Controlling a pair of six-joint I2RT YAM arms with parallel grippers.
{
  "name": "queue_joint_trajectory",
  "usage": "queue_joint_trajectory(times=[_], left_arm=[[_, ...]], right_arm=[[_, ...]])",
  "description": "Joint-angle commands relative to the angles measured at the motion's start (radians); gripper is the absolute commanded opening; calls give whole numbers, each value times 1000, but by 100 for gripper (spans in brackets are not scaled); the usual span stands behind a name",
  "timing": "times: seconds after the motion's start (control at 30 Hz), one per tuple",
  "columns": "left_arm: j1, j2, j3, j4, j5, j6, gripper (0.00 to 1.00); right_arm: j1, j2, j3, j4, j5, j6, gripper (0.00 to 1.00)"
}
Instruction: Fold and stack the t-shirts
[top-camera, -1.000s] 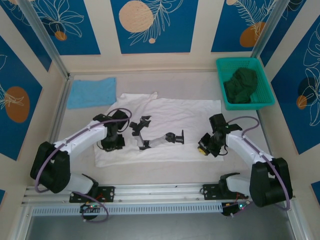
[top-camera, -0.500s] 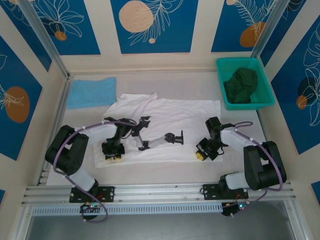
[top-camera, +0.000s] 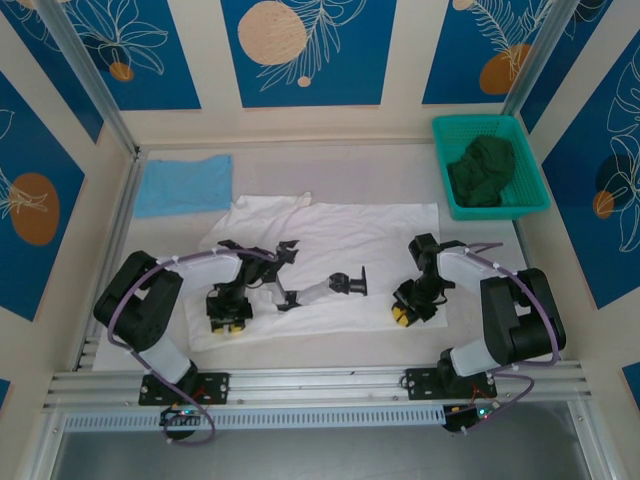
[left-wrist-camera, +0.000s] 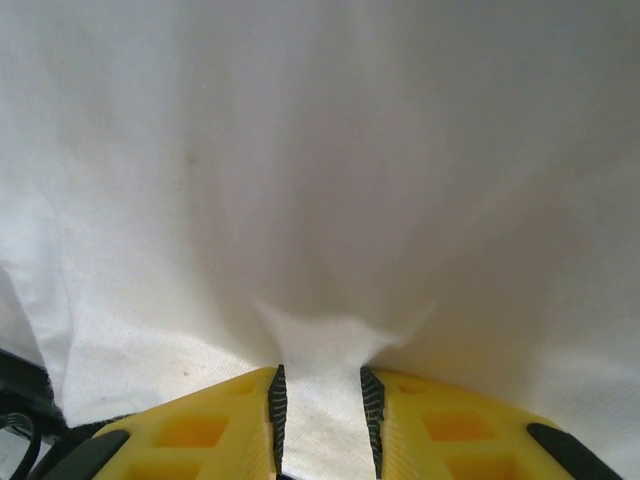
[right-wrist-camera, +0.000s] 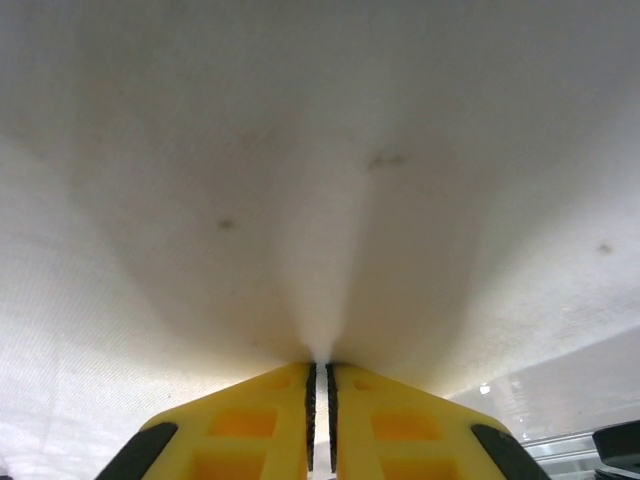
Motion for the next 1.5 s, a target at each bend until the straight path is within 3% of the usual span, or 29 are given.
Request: queue_joint_trajectory(times=[0.0,0.3,0.4,0.6,0.8,1.03,1.23,1.47], left_arm=[[-49,16,-32,-35,81,-87,30],[-106,-53,-121,-47,88,-196,33],[-87,-52,-47,-95,40,-163,38],[38,25,197,-140,-26,-40,42],[144,96,384,-149,-35,58,44],[242,218,344,-12,70,110,44],[302,386,435,24,55,155,45],[318,443,646,-61,-22,98,47]], right_arm=[[6,-7,-15,-62,-29,34,16],[11,-103,-48,-83,-37,108,25],[-3,-156,-7,-145,26,103,40],[-9,-197,114,-106,72,26,56],[30,-137,254,-72,88,-52,59],[35,-14,308,-44,103,-23,60],[37,104,412,-64,137,-58,60],[36,128,492,-53,144,-241,61]])
